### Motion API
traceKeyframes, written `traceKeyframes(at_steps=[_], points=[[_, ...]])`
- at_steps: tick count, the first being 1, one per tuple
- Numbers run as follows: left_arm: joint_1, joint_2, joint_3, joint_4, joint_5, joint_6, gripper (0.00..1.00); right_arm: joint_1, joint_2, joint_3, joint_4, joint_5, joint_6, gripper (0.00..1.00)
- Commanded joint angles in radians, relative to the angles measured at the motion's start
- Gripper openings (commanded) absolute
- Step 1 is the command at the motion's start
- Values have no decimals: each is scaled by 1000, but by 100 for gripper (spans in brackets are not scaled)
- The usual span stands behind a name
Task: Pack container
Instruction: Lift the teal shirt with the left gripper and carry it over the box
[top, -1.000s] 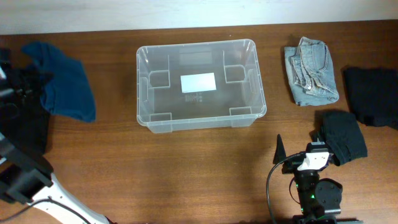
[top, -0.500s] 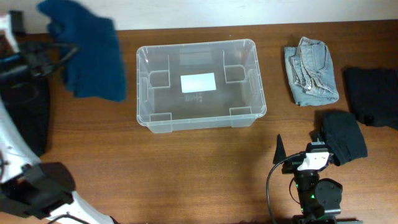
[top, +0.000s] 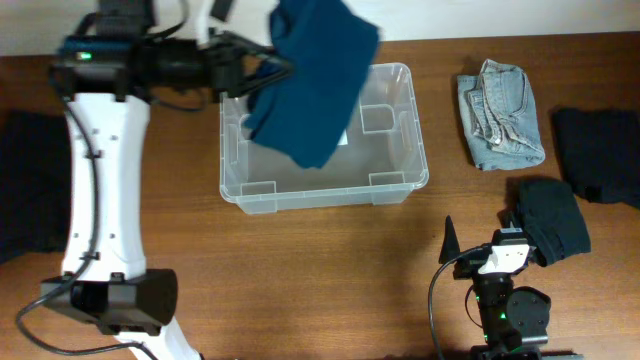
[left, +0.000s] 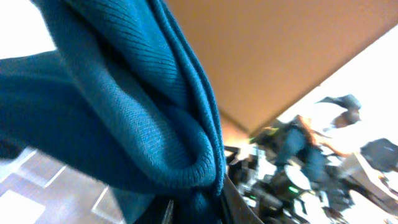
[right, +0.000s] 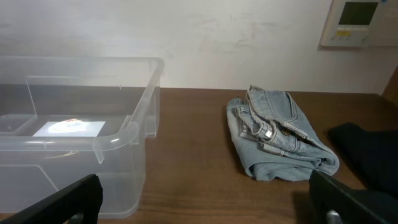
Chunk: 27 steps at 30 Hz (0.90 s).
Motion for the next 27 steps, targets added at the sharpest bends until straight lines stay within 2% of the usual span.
traceKeyframes(at_steps=[1,3,6,11,16,27], points=[[-60,-23,22,67,-380,-294,1,6,-8,-5,-6,-2,1,98],[-88,-23,22,103,-521,-415,1,6,-8,-5,-6,-2,1,98],[-122,-23,22,175,-618,-562,1,6,-8,-5,-6,-2,1,98],[-183,-19,19,238,-787,-727,1,6,-8,-5,-6,-2,1,98],[-274,18,17,259,-850,-785,0,6,-8,-5,-6,-2,1,98],[-383,201,17,343,-852,-783,1,6,-8,-5,-6,-2,1,98]])
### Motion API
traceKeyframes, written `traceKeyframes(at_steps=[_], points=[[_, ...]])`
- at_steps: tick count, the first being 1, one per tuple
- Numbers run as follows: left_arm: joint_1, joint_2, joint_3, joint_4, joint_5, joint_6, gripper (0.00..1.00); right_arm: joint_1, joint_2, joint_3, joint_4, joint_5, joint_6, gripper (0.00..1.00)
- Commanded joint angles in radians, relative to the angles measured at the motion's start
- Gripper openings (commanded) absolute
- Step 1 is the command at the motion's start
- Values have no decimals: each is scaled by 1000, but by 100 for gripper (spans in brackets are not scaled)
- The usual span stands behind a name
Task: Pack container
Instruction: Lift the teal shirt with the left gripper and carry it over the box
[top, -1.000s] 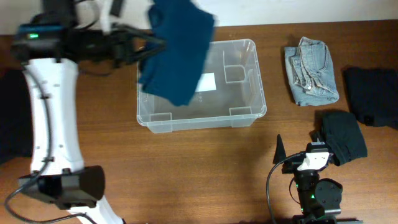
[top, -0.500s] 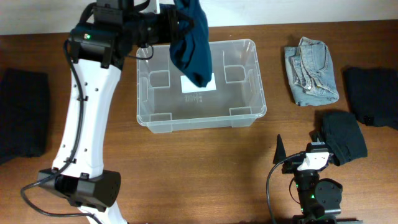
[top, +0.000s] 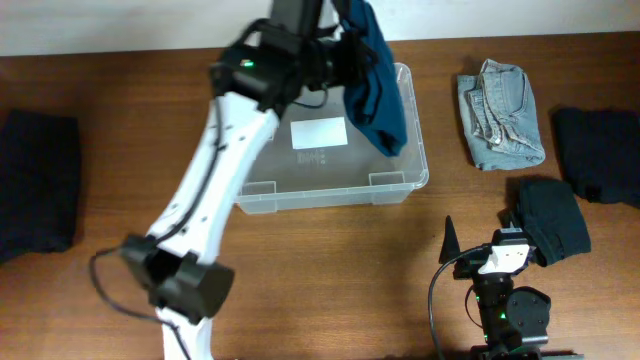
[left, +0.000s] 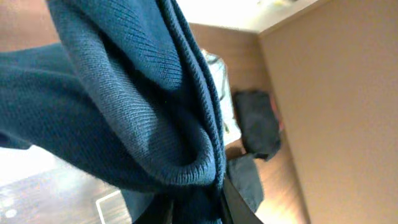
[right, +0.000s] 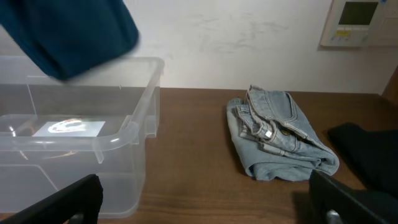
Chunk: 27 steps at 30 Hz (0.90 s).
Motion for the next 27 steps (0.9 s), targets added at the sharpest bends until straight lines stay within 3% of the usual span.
traceKeyframes(at_steps=[1,17,27], points=[[-2,42,18,42,-7,-6,1,6,-8,-5,-6,-2,0,98],[-39,211,18,101,78,-8,0,6,-8,-5,-6,-2,0,98],[-45,213,18,95,-32,-8,1,6,-8,-5,-6,-2,0,98]])
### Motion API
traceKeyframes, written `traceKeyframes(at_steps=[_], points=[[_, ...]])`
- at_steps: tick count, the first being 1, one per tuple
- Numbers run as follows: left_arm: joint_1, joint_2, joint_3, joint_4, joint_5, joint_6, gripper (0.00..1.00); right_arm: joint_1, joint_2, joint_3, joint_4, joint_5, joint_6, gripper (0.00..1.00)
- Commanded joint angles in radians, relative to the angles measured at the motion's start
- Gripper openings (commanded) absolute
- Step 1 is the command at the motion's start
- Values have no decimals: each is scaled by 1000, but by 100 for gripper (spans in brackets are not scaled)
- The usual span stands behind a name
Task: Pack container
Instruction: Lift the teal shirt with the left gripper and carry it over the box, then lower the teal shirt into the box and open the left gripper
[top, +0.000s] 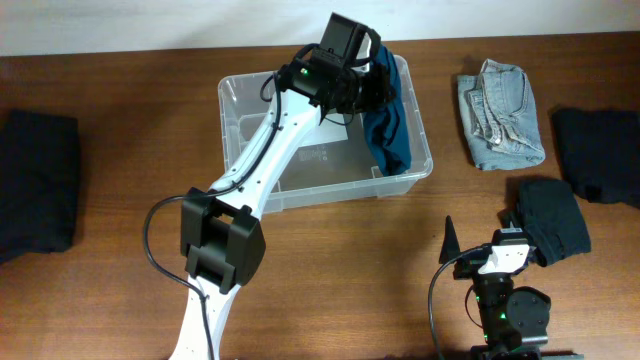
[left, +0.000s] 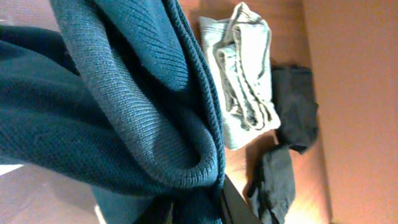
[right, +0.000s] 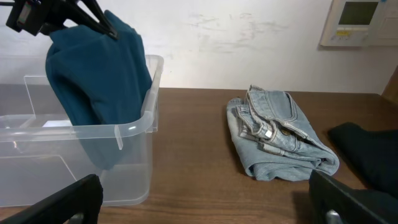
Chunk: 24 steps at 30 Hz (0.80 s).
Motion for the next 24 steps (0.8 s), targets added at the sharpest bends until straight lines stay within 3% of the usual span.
traceKeyframes(at_steps=[1,7,13,16,18,24], points=[[-2,-17,18,11,-68,-3,1,6,-8,-5,-6,-2,1,98],[-3,-7,18,29,-105,-4,1,6,-8,-5,-6,-2,1,98],[-3,13,18,10,-100,-3,31,6,-8,-5,-6,-2,1,98],[-3,16,18,-2,-99,-3,61,6,-8,-5,-6,-2,1,98],[-3,16,18,-6,-97,-2,73,6,-8,-5,-6,-2,1,98],[0,14,19,-6,-89,39,85,6,-8,-5,-6,-2,1,98]])
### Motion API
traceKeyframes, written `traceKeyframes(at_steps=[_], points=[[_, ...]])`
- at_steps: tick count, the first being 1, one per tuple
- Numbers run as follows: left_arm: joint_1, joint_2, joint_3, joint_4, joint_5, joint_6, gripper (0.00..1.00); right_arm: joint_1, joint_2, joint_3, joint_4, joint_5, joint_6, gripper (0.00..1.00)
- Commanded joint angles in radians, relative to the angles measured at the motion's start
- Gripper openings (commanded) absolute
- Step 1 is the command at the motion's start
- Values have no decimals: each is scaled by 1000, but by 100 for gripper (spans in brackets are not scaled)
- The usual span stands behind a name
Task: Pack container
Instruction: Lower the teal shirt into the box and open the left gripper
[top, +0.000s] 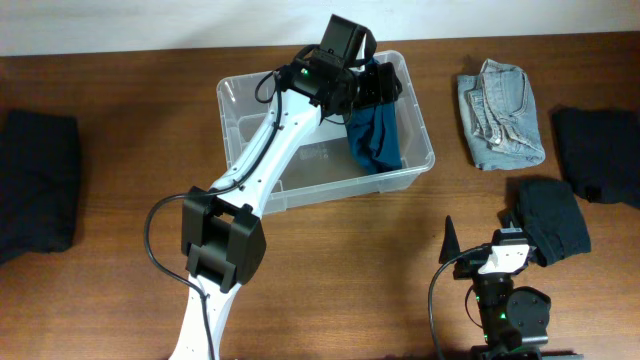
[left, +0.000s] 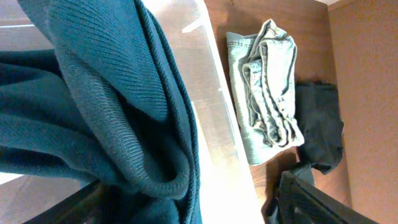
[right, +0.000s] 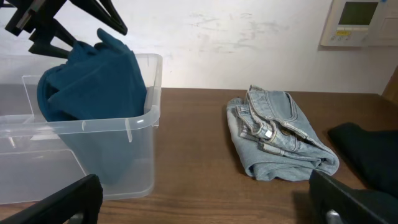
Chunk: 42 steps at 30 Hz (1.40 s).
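A clear plastic container (top: 228, 130) stands on the wooden table. A teal knit sweater (top: 376, 135) lies bunched against its right end wall, also seen in the right wrist view (right: 93, 81). My left gripper (top: 384, 82) is over that end of the container, open, with the sweater (left: 106, 106) lying loose between and below its spread fingers (left: 311, 199). My right gripper (right: 205, 193) is open near the table's front edge, holding nothing, far from the container.
Folded light-blue jeans (top: 500, 110) lie to the right of the container. Two dark garments (top: 595, 150) (top: 552, 215) lie at the far right, the nearer one beside my right arm. Another dark garment (top: 35, 180) lies at the left edge.
My left gripper has opened and let go of the teal sweater, which now sits lower in the right end of the container. The right arm has not moved.
My left gripper held the teal sweater high over the container's left half. It then held it above the right end, then hanging down inside that end. Now the sweater rests in the container, released. The right arm stayed still throughout.
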Motion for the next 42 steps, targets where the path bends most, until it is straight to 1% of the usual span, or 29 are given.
traceKeyframes(at_steps=[1,4,5,7,10,17,19,23,24,27,29,31,34,36,42], points=[[1,1,20,-4,5,58,86,6,-8,-5,-6,-2,0,98],[11,-11,31,-40,3,72,87,6,-8,-5,-6,-2,0,98],[16,-13,37,-55,-1,73,91,6,-8,-5,-6,-2,0,98],[30,-23,57,-92,-13,104,92,6,-8,-5,-6,-2,0,98],[51,-47,91,-165,-85,129,92,6,-8,-5,-6,-2,0,98],[75,-98,185,-309,-223,264,94,6,-8,-5,-6,-2,0,98],[75,-101,198,-341,-245,299,95,6,-8,-5,-6,-2,0,98],[66,-88,194,-385,-277,332,94,6,-8,-5,-6,-2,0,98],[61,-75,194,-394,-289,342,90,6,-8,-5,-6,-2,0,98],[43,-41,194,-412,-311,365,73,6,-8,-5,-6,-2,0,99],[35,-17,194,-428,-346,364,56,6,-8,-5,-6,-2,0,98],[33,5,194,-454,-388,364,36,6,-8,-5,-6,-2,0,98],[39,30,194,-503,-457,364,15,6,-8,-5,-6,-2,0,98],[47,46,194,-523,-472,364,1,6,-8,-5,-6,-2,0,98],[58,126,194,-552,-479,364,1,6,-8,-5,-6,-2,0,98]])
